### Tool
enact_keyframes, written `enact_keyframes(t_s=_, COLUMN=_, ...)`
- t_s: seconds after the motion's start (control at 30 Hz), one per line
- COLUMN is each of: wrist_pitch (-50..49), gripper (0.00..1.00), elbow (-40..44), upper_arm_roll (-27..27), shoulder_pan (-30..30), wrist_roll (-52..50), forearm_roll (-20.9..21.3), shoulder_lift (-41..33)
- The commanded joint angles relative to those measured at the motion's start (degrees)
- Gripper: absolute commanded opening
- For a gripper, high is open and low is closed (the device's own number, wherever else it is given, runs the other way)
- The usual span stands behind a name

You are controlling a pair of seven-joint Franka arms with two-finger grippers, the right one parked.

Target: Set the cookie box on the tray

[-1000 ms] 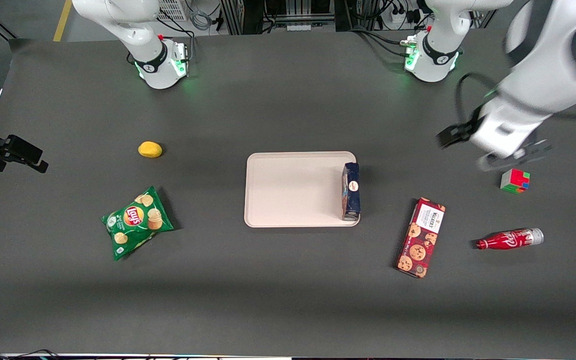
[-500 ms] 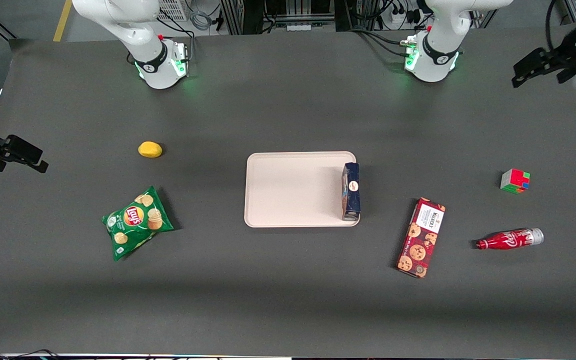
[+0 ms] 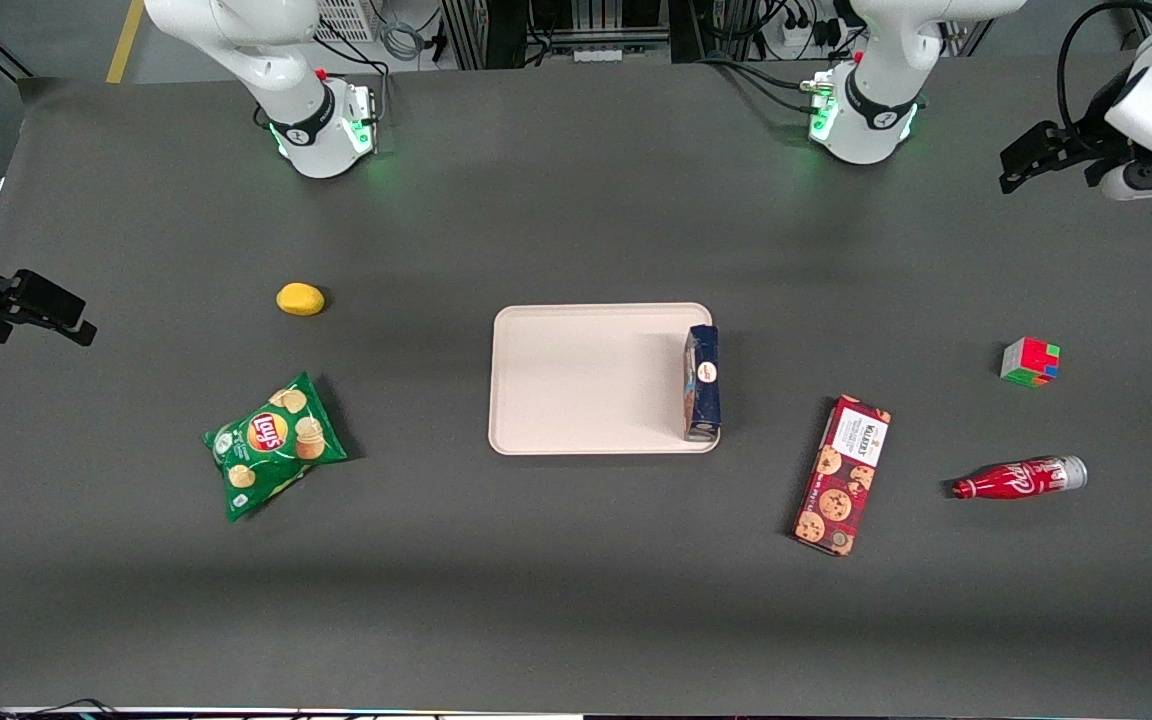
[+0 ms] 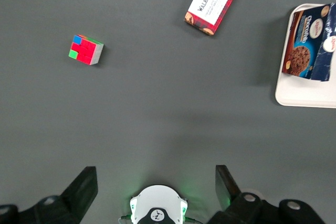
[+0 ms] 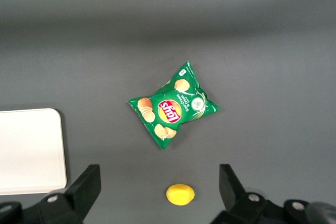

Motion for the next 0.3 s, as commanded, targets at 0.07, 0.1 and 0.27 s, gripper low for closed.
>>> enact_keyframes(t_s=0.07, wrist_pitch=0.6, gripper=1.0, elbow=0.7, upper_arm_roll=0.8, shoulder_pan=-0.4, wrist_roll=0.9, forearm_roll=1.1, shoulder_lift=-1.5)
enact_keyframes(t_s=0.1, wrist_pitch=0.7, gripper=1.0, elbow=0.7, upper_arm_roll=0.8, shoulder_pan=-0.4, wrist_roll=0.9, forearm_roll=1.1, shoulder_lift=-1.4)
enact_keyframes(t_s=0.27, wrist_pitch=0.7, gripper=1.0, elbow=1.4, upper_arm_roll=0.8, shoulder_pan=-0.4, wrist_roll=0.9, forearm_roll=1.1, shoulder_lift=-1.3)
